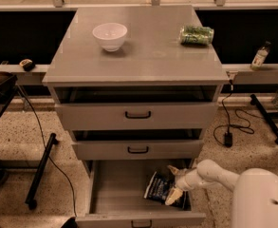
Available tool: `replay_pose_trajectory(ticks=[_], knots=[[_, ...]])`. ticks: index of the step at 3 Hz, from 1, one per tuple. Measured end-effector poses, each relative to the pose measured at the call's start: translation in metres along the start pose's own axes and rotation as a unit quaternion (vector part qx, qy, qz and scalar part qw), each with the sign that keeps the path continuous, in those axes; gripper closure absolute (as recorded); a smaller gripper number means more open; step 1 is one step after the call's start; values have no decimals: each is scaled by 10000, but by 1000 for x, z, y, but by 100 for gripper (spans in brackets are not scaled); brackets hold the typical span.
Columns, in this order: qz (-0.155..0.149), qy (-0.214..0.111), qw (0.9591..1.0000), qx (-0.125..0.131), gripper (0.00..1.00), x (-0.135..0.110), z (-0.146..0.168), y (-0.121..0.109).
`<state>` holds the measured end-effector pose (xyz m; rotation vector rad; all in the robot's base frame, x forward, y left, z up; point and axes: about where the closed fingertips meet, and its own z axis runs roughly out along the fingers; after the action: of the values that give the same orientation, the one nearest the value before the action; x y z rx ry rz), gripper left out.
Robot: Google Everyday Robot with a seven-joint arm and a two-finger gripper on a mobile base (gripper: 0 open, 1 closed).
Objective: Pick blue chip bag from bottom drawer and place on counter
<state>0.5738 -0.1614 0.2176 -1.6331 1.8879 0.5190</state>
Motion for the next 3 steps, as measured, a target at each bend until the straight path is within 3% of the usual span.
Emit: replay_pose_trajectory(ticks=[1,2,3], knots=[[116,268,9996,-38,0,41,22,-20],[252,497,9984,-109,0,75,44,-25],[286,674,9972,-143,17,92,59,-26]])
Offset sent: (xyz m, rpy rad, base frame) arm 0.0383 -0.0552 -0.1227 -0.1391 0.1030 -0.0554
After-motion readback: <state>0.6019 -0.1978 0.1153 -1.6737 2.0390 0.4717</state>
